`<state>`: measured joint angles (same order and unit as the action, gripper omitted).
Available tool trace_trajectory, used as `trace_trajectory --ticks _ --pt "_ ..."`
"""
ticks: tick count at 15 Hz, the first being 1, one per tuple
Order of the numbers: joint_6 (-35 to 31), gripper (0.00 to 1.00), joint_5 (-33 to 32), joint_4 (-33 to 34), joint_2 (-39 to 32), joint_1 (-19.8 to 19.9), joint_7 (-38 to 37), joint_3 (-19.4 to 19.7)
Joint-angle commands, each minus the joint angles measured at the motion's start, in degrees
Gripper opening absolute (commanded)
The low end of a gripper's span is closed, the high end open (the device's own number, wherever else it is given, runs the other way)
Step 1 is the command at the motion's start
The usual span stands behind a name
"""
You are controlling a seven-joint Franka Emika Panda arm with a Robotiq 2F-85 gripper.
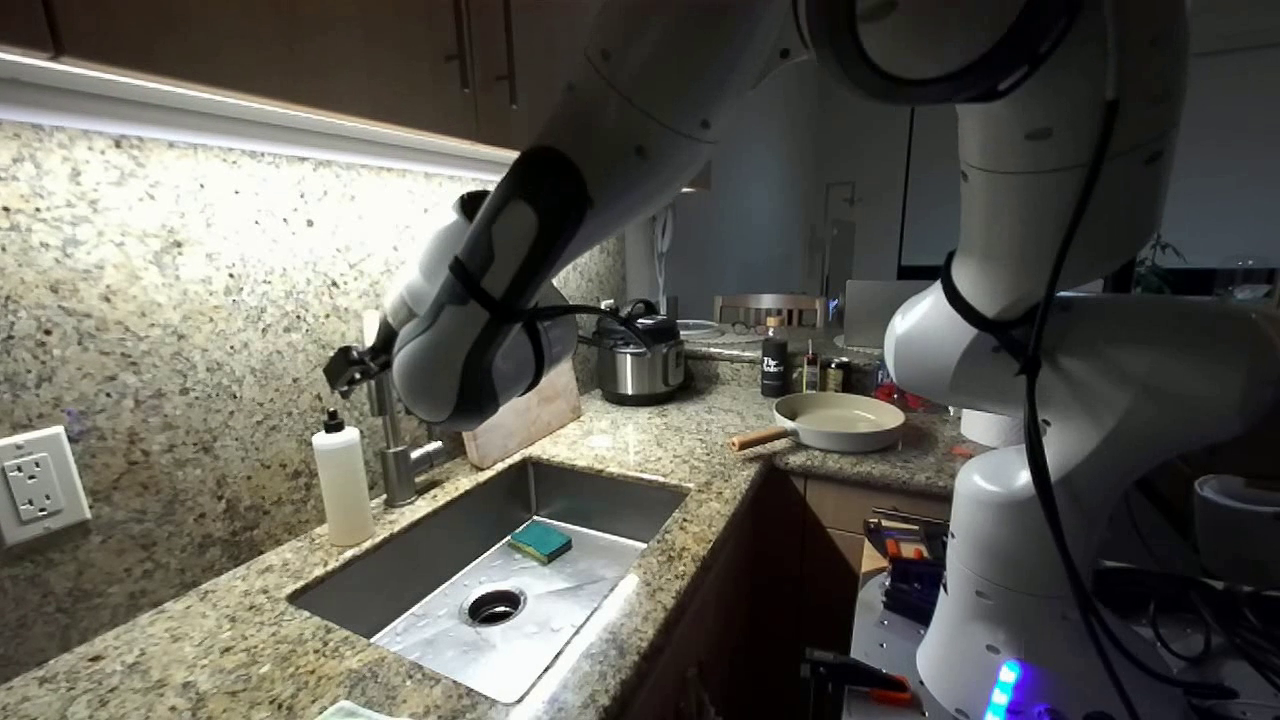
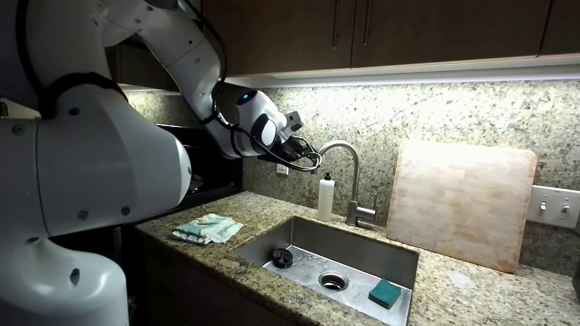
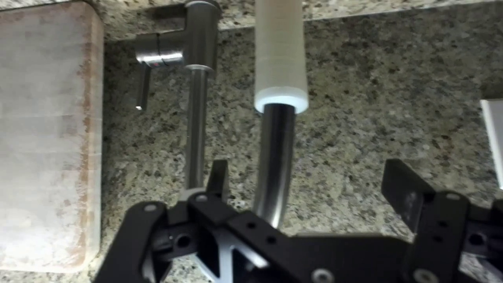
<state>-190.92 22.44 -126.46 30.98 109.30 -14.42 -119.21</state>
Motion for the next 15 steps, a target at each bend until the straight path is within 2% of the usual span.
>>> trace_trajectory --ticks 1,5,11,15 --pt "0.96 1.0 0.59 1.28 3.36 3.19 -0.89 0.04" --pt "-0.52 1.0 0.38 3.84 4.4 7.71 -1.36 -3.57" --pt "-1.25 1.0 -0.01 6.75 4.55 11.78 -0.65 -5.24" --pt "-1.14 1.0 -0.41 8.78 4.9 15.84 -0.51 -7.97"
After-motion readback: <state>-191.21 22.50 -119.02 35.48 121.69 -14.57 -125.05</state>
